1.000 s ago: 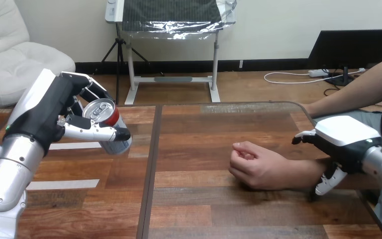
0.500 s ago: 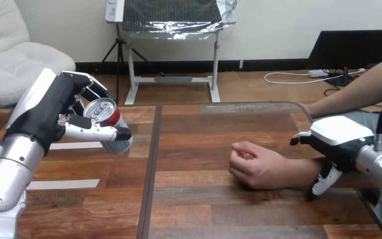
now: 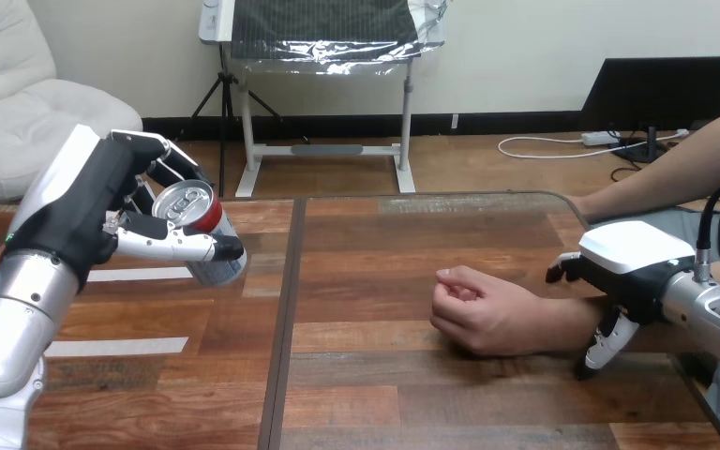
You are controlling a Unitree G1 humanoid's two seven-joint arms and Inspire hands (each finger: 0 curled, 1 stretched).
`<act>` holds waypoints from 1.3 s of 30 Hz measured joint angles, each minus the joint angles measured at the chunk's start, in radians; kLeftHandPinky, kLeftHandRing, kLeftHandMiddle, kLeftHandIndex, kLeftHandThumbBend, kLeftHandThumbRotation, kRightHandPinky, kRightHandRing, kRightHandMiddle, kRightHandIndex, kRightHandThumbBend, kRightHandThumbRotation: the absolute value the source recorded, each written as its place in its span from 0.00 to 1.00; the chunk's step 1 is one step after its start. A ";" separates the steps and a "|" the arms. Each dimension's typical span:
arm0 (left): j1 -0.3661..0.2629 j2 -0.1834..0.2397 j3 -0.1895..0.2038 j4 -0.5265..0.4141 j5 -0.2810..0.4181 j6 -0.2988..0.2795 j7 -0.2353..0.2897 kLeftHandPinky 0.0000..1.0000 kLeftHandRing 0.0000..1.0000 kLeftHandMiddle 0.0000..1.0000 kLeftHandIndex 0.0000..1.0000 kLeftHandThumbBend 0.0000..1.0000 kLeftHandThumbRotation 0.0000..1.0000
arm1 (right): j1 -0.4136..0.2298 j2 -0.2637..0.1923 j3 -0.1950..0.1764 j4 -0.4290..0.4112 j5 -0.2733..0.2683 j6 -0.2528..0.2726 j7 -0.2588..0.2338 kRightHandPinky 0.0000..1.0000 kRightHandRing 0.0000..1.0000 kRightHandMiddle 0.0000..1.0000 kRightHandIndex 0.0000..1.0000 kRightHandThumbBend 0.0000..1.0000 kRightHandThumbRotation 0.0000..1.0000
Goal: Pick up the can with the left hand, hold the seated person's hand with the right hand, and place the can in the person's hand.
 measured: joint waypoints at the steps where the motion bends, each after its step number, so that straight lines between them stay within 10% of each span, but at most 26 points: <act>1: 0.000 0.000 0.001 0.000 0.000 -0.001 0.000 0.21 0.27 0.34 0.41 0.82 0.00 | -0.001 0.000 0.001 0.000 0.000 0.001 0.004 0.59 0.78 0.80 0.81 0.98 0.21; 17: 0.000 0.000 0.012 0.000 -0.001 -0.009 0.000 0.20 0.27 0.33 0.42 0.81 0.00 | -0.017 0.021 0.010 -0.012 0.012 0.058 0.102 0.38 0.53 0.58 0.76 0.94 0.19; 39: 0.000 0.000 0.017 0.000 -0.004 -0.009 0.000 0.20 0.25 0.32 0.41 0.81 0.00 | -0.049 0.032 0.049 -0.018 0.007 0.076 0.202 0.37 0.49 0.57 0.64 0.87 0.14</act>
